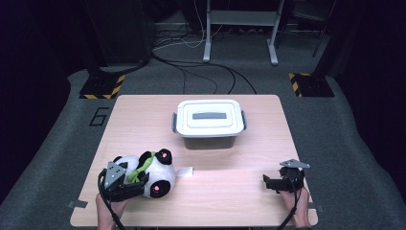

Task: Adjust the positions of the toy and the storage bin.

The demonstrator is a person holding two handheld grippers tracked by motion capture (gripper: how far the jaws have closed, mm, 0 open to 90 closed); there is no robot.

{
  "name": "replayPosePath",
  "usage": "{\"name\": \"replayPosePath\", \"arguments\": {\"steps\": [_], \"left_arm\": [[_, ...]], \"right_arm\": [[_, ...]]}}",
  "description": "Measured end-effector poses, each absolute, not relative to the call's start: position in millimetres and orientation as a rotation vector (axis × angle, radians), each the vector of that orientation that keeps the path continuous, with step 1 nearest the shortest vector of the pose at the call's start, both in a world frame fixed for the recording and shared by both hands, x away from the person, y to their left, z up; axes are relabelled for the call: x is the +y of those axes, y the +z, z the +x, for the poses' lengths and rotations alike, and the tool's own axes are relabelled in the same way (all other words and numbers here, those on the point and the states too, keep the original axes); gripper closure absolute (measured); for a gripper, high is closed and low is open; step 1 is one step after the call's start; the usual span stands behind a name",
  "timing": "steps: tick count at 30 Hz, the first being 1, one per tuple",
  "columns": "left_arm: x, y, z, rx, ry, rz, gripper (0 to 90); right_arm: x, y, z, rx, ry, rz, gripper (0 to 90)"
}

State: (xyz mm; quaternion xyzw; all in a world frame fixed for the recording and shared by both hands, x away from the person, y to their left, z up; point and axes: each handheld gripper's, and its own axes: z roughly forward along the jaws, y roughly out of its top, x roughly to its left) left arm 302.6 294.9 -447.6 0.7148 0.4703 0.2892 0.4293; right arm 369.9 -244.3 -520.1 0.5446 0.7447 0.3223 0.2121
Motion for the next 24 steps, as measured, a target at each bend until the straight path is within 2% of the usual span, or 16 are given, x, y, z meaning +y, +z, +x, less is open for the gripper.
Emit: {"name": "replayPosePath", "arguments": {"steps": [17, 24], "left_arm": [[278.5, -459.5, 313.9, 1.252, 0.810, 1.861, 6.3], [280.0, -459.4, 312.8, 1.227, 0.829, 1.842, 5.8]], "right_arm": [[-185.8, -429.6, 424.2, 2.127, 1.056, 1.316, 4.0], [-167.6, -402.8, 454.8, 2.122, 1.102, 1.294, 10.4]]}}
